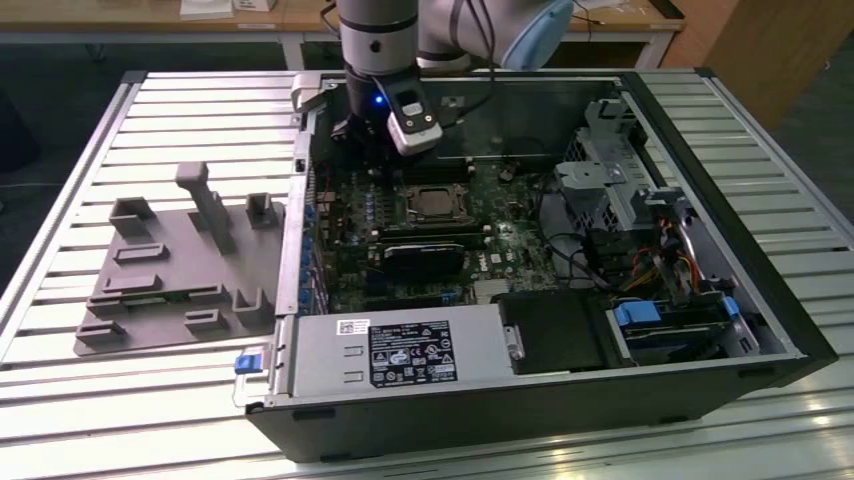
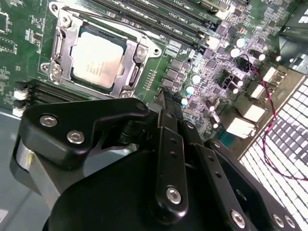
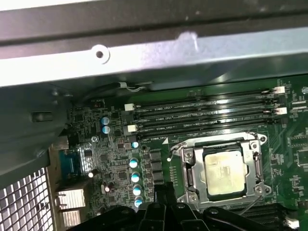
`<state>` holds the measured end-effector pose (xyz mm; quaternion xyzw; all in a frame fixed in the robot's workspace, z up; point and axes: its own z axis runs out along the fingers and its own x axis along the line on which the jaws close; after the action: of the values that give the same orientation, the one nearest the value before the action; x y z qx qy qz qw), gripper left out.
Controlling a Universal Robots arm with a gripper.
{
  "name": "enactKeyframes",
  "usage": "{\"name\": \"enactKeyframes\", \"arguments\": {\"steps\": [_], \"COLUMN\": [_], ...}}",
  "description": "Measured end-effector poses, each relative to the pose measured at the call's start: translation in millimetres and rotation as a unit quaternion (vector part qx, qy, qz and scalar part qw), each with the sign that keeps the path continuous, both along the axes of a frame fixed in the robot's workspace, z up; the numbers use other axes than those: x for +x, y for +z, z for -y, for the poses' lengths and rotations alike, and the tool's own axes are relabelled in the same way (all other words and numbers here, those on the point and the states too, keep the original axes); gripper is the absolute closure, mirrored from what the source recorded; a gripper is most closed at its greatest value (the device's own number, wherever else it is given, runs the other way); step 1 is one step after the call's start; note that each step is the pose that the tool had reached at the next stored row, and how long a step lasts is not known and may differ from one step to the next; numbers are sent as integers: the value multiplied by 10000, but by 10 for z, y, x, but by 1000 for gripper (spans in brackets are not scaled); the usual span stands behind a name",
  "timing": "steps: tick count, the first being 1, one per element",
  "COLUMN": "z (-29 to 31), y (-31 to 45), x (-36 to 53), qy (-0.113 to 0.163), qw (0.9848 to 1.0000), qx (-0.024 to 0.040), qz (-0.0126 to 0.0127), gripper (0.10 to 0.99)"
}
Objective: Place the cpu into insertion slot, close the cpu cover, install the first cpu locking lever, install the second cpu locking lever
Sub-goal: 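Install the first cpu locking lever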
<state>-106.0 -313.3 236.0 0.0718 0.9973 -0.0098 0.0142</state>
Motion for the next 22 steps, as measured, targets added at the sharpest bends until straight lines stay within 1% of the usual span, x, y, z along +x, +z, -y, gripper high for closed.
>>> {"name": "enactKeyframes", "arguments": {"steps": [6, 8, 9, 10, 12, 14, 22], "z": [0, 0, 0, 1, 6, 12, 39], "y": [110, 128, 128, 128, 129, 129, 129], "x": [0, 0, 0, -1, -5, -17, -93], "qy": [0, 0, 0, 0, -1, 0, 2], "qw": [10000, 10000, 10000, 10000, 9998, 9996, 9980], "qx": [0, 0, 15, 62, 189, 294, 628], "qz": [13, 18, 22, 23, 25, 29, 52], "gripper": [984, 984, 984, 984, 984, 984, 984]}}
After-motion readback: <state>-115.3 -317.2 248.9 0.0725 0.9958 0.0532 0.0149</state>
